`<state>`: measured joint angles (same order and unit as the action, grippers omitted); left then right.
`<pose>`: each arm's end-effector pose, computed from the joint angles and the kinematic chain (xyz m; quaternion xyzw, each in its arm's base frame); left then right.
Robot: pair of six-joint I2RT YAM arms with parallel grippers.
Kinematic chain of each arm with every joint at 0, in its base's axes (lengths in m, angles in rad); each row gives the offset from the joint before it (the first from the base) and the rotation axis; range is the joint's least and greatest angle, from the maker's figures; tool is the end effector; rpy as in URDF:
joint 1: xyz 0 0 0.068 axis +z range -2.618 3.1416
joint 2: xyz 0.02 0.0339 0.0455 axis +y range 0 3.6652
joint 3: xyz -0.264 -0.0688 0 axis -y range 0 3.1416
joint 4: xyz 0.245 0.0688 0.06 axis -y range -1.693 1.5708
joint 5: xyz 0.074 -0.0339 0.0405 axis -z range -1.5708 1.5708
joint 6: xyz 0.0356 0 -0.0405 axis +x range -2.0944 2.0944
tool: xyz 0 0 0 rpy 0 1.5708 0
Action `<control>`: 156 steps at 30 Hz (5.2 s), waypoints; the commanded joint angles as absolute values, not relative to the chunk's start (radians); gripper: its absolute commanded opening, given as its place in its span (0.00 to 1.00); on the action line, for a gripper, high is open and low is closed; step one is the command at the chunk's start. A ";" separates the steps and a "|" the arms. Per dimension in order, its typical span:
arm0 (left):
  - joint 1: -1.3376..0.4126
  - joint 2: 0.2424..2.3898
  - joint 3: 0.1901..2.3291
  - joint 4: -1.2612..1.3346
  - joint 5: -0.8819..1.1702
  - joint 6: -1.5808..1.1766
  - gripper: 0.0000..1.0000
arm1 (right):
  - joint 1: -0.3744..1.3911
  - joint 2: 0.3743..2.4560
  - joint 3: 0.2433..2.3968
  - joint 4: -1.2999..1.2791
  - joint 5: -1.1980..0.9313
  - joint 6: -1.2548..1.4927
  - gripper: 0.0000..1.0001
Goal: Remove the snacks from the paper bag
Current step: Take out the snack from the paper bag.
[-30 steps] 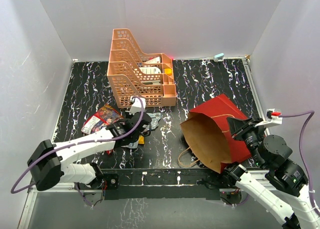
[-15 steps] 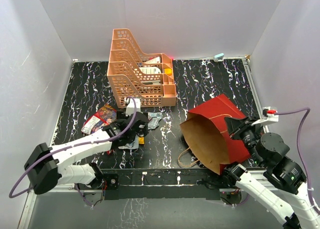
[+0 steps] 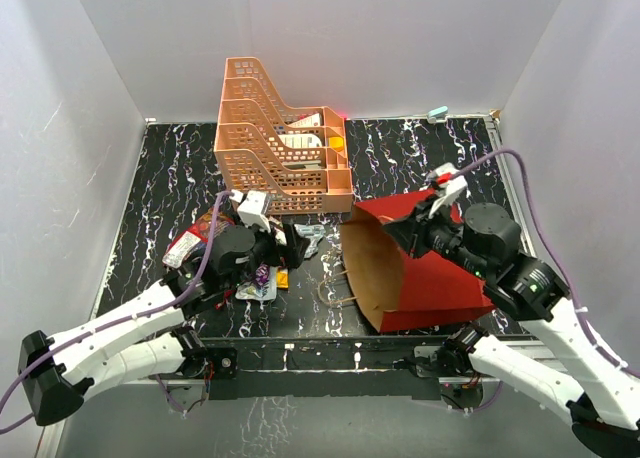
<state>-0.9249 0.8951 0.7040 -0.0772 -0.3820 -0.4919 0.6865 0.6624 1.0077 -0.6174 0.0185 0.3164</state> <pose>0.1370 -0.1597 0.3035 0.0553 0.7874 -0.2726 0.5502 0.0991 0.0804 0.3858 -0.1410 0.7839 0.2842 0.5337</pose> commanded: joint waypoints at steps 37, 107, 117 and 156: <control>-1.482 1.710 0.823 0.924 -0.170 0.521 0.42 | 0.697 0.403 1.105 -0.820 -0.072 0.340 0.07; -1.502 1.886 0.767 1.131 -0.385 0.551 0.52 | 0.700 0.569 1.024 -0.639 -0.383 0.502 0.07; -1.450 2.068 0.849 1.275 -0.440 0.632 0.62 | 0.701 0.592 1.033 -0.610 -0.406 0.513 0.07; -1.422 1.483 0.700 0.666 -0.159 0.268 0.00 | 0.701 0.591 1.059 -0.744 0.008 0.479 0.07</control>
<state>-1.3937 1.6562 0.7223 0.8440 -0.1661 0.3855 0.6987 0.5827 1.0267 -0.7586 -0.1158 0.4953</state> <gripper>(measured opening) 0.009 0.076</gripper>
